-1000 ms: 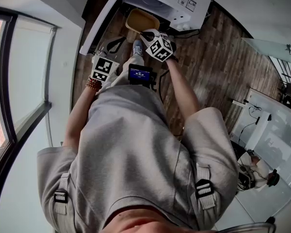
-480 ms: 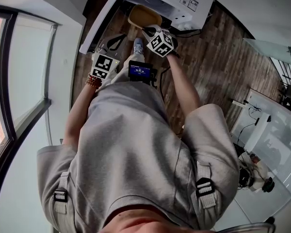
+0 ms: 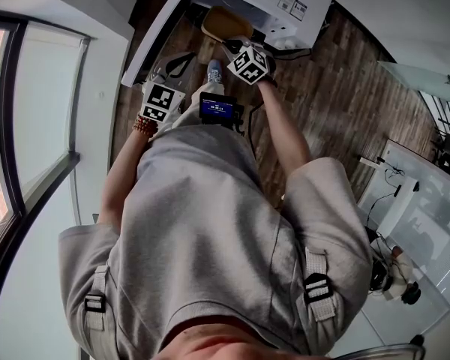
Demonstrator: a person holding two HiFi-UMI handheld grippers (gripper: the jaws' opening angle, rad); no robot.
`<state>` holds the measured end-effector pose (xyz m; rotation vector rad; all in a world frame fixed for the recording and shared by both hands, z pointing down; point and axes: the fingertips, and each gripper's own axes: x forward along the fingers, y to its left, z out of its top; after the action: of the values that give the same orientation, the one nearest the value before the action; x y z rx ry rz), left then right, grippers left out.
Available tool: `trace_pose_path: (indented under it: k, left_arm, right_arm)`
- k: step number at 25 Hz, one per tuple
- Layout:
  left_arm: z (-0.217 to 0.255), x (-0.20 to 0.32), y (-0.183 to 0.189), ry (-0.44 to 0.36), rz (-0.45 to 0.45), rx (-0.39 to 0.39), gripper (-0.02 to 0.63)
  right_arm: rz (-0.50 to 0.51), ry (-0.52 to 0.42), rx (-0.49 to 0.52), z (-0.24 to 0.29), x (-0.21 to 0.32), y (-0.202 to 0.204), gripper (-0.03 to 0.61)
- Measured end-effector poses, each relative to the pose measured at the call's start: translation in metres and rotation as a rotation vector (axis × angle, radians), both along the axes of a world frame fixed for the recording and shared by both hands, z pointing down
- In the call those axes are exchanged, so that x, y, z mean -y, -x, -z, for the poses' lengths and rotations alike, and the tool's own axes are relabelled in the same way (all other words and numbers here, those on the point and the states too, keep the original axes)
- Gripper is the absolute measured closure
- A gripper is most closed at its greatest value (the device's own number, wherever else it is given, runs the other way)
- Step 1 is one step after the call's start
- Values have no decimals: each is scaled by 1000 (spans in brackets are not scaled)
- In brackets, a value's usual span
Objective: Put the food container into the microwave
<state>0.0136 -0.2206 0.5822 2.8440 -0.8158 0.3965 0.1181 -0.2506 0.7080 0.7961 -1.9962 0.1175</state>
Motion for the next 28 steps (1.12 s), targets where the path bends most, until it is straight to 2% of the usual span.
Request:
trace_pose_path:
  k: [9, 28]
  left_arm:
    - [-2, 5, -11, 3, 0, 5, 617]
    - [0, 24, -23, 3, 41, 0, 617]
  right_arm:
    - [-17, 31, -14, -12, 9, -15, 548]
    - [-58, 3, -72, -11, 42, -38, 548]
